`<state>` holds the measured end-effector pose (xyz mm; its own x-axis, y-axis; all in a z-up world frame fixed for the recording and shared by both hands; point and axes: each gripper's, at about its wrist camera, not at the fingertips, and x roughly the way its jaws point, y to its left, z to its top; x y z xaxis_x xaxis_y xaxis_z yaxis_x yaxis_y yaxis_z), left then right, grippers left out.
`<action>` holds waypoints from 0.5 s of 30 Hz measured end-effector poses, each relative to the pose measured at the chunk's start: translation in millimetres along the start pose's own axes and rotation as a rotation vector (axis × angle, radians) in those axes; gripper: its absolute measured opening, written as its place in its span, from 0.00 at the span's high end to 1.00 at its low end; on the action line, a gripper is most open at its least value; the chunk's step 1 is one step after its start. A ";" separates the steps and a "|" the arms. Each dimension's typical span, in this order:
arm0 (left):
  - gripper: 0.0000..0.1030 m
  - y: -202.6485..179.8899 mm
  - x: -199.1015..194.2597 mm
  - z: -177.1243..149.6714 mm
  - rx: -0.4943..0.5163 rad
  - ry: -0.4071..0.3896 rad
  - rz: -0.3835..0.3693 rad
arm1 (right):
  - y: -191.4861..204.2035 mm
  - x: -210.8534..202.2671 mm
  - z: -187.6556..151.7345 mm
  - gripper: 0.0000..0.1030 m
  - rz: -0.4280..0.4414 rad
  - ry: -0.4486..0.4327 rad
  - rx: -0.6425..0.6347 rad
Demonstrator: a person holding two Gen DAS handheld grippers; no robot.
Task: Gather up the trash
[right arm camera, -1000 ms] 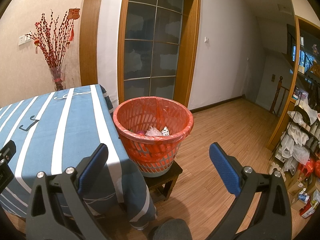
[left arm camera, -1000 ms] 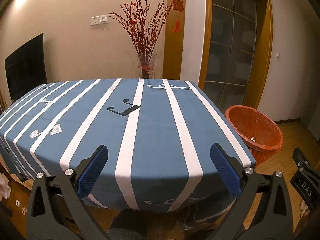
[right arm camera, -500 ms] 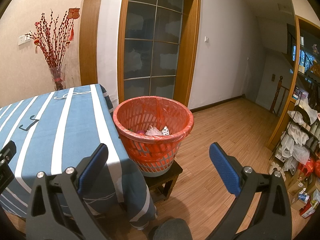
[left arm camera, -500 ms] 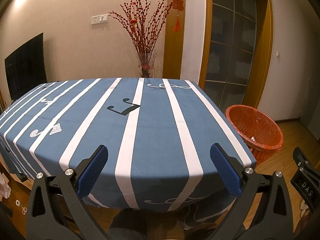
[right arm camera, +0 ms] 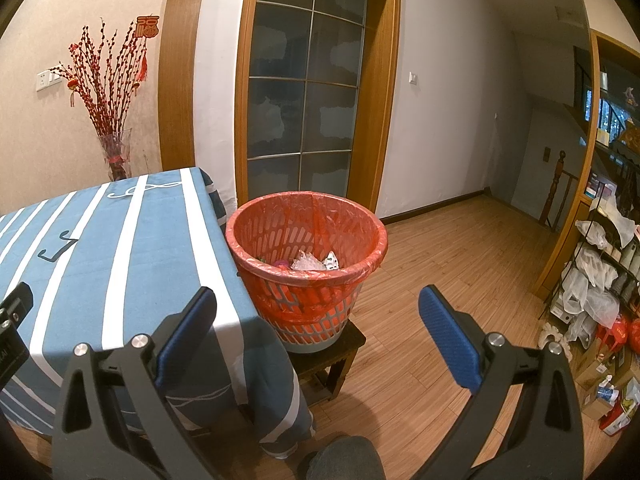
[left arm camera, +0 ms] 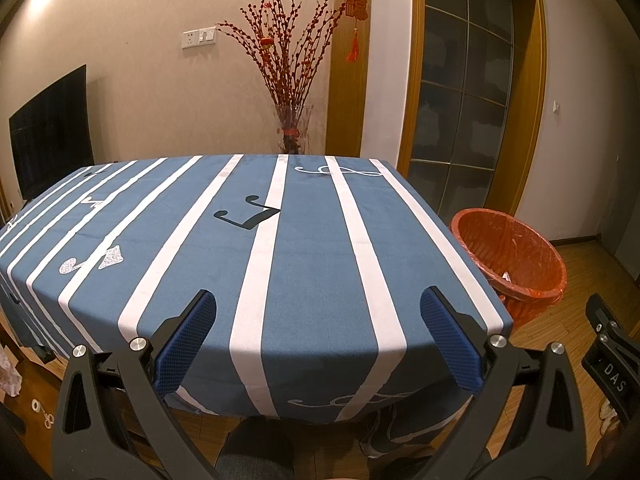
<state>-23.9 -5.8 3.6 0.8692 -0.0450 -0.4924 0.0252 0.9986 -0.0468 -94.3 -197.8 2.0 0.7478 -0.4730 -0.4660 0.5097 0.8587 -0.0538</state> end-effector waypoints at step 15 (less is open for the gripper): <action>0.03 3.9 2.9 -0.9 0.004 0.014 0.003 | 0.5 0.0 -0.7 0.04 0.000 0.002 0.001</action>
<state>-21.8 -2.0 1.2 0.8624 -0.0420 -0.5045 0.0242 0.9988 -0.0418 -94.4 -197.2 1.3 0.7468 -0.4730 -0.4675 0.5103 0.8584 -0.0534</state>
